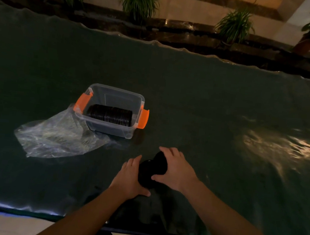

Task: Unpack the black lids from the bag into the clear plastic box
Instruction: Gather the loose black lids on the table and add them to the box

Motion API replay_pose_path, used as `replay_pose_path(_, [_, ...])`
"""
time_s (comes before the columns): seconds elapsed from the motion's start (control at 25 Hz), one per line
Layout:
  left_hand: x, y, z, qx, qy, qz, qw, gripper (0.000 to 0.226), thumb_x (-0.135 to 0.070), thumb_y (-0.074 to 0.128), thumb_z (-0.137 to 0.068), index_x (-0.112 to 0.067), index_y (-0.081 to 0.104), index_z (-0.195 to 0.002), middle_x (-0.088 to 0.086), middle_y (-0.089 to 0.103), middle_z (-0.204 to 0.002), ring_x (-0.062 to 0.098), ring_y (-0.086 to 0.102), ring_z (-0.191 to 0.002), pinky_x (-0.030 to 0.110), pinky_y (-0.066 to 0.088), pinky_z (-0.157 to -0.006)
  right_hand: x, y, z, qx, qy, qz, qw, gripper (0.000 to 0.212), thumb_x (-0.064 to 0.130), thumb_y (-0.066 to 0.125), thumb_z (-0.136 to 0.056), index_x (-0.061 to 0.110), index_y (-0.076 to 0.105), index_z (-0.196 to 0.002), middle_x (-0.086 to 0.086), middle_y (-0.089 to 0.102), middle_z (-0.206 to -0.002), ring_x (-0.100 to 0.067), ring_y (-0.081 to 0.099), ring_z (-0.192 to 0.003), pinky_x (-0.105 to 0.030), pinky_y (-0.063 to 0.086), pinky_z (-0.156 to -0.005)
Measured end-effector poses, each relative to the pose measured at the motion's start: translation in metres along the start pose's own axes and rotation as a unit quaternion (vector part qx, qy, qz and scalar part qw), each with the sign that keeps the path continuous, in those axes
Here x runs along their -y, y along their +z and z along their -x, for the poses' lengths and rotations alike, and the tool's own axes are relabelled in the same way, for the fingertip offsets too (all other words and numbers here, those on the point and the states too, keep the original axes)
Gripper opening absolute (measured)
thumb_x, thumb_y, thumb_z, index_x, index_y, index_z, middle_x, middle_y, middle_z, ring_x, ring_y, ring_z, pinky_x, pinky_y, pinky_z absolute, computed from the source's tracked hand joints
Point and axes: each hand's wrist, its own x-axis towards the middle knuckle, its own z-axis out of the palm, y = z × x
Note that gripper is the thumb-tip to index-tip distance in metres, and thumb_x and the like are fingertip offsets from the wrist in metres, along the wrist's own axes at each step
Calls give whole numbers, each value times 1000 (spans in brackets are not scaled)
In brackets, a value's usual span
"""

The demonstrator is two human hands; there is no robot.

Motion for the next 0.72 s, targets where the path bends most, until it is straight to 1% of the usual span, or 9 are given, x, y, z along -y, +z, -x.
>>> replay_pose_path(0.12, [11, -6, 3, 10, 3, -11, 1000, 130, -41, 94, -55, -13, 16, -156, 7, 34, -154, 27, 32, -141, 43, 34, -115, 19, 16, 0, 14, -23, 38, 999, 107, 60, 81, -66, 30, 25, -152, -1, 37, -145, -26, 39, -131, -46, 47, -102])
replay_pose_path(0.24, [23, -12, 4, 9, 9, -12, 1000, 102, -32, 84, -71, -12, 25, -153, 9, 39, -151, 28, 39, -137, 40, 35, -113, 29, 31, -4, 33, -14, 73, 997, 109, 64, 78, -67, 31, 21, -154, -3, 35, -149, -29, 39, -133, -48, 45, -103])
replay_pose_path(0.28, [25, -13, 3, 10, 9, 4, 1000, 93, -28, 79, -75, -12, 29, -151, 11, 41, -149, 28, 41, -135, 39, 35, -113, 30, 34, -5, 40, -5, 80, 996, 112, 65, 78, -68, 31, 18, -156, -4, 32, -153, -30, 36, -137, -49, 42, -106])
replay_pose_path(0.4, [26, -16, 1, 15, 7, 83, 996, 68, -19, 68, -80, -10, 43, -143, 13, 54, -138, 27, 52, -128, 34, 41, -108, 30, 40, -3, 43, 12, 90, 995, 116, 67, 76, -69, 30, 12, -158, -7, 15, -164, -34, 17, -149, -52, 27, -117])
replay_pose_path(0.44, [26, -16, 0, 13, -1, 111, 994, 61, -17, 65, -82, -10, 47, -140, 12, 58, -135, 26, 55, -125, 31, 43, -103, 30, 42, 1, 24, 7, 97, 995, 112, 67, 74, -70, 29, 16, -157, -8, 18, -163, -34, 17, -149, -50, 26, -117])
replay_pose_path(0.52, [23, -15, -5, 12, -21, 153, 988, 51, -13, 60, -85, -11, 52, -136, 9, 62, -130, 22, 60, -121, 24, 43, -94, 32, 48, 11, -33, -8, 129, 991, 93, 65, 68, -74, 25, 33, -150, -8, 36, -149, -33, 32, -138, -46, 34, -111])
replay_pose_path(0.56, [22, -14, -9, 18, -32, 164, 986, 49, -10, 58, -86, -11, 53, -136, 9, 62, -131, 21, 60, -120, 23, 42, -93, 34, 52, 16, -51, -4, 145, 988, 84, 64, 64, -76, 23, 41, -146, -7, 43, -140, -32, 39, -130, -45, 37, -105])
replay_pose_path(0.64, [17, -13, -16, 45, -60, 185, 980, 49, -8, 56, -88, -11, 53, -136, 9, 63, -132, 21, 60, -120, 28, 45, -99, 41, 62, 21, -49, 33, 148, 987, 76, 63, 58, -80, 21, 45, -142, -7, 49, -135, -31, 45, -122, -44, 38, -100])
replay_pose_path(0.72, [11, -12, -22, 70, -97, 225, 967, 47, -10, 56, -88, -13, 56, -135, 10, 66, -129, 26, 62, -117, 36, 48, -101, 46, 69, 20, -30, 78, 136, 987, 75, 62, 55, -83, 20, 42, -144, -8, 51, -136, -31, 48, -121, -43, 40, -99])
